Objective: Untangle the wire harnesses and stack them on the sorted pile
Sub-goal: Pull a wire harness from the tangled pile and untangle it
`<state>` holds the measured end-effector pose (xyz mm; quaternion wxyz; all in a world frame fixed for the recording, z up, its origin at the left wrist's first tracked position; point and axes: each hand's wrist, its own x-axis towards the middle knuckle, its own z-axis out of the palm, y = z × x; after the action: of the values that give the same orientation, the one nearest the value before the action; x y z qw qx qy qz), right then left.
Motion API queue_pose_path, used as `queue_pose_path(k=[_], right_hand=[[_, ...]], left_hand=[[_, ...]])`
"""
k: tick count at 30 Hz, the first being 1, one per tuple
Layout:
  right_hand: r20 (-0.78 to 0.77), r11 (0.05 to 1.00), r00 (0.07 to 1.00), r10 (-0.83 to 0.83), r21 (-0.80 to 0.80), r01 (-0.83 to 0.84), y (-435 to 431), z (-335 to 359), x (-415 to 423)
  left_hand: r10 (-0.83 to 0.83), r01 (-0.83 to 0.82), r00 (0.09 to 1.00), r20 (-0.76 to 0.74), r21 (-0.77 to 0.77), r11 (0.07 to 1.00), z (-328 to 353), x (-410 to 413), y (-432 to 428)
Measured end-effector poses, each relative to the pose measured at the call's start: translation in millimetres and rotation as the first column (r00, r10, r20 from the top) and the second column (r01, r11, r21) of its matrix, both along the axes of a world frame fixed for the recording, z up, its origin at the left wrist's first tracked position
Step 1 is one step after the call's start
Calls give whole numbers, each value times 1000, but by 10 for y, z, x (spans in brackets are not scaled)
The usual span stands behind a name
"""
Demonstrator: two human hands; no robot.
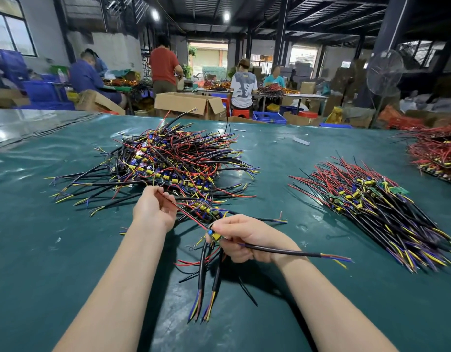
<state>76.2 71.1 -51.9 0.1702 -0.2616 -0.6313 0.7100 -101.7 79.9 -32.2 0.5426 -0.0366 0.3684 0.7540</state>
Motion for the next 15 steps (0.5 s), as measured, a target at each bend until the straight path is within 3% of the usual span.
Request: queue_pose_path(k=[1, 2, 3, 4, 5, 6, 7, 8, 9, 11, 12, 13, 15], right_hand=[[-4, 1000, 1000, -4, -2, 4, 3, -1, -5], [-14, 1000, 1000, -15, -7, 15, 9, 1, 7], [-31, 999, 999, -27, -18, 26, 14, 6, 25], [-56, 999, 998, -35, -29, 33, 18, 12, 47], [-86, 999, 996, -38, -40, 34, 24, 22, 61], [-112, 998, 993, -36, -47, 31, 25, 30, 64], [-129, 999, 991, -33, -46, 27, 25, 40, 59], [-134, 999, 991, -27, -38, 22, 23, 49, 51], [-130, 1000, 991, -19, -26, 16, 21, 52, 40], [-114, 1000, 993, 2, -17, -4, 24, 48, 18], [-114, 1000, 993, 13, -18, -15, 30, 41, 11], [-121, 999, 992, 22, -20, -25, 35, 33, 1], [-146, 999, 989, 21, -22, -25, 45, 14, -4]], left_hand=[[29, -29, 998, -51, 7, 1000, 17, 11, 4], [84, -85, 976, -199, 7, 996, 17, 32, 2], [141, -155, 886, -441, 4, 988, -1, 40, 12], [183, -242, 687, -703, 15, 970, -11, 42, 17], [213, -309, 462, -861, 69, 949, -13, 46, -6], [238, -341, 316, -918, 124, 932, -11, 39, -23], [238, -347, 257, -937, 140, 927, -6, 27, -21], [256, -324, 333, -908, 145, 935, 0, 32, -12], [254, -302, 463, -849, 118, 946, 15, 36, -7], [188, -205, 824, -534, 29, 978, 34, 18, 12], [137, -146, 919, -371, 4, 989, 36, 15, 4], [89, -94, 961, -261, -5, 996, 21, -6, -1], [30, -28, 978, -209, 14, 1000, 12, -52, -4]])
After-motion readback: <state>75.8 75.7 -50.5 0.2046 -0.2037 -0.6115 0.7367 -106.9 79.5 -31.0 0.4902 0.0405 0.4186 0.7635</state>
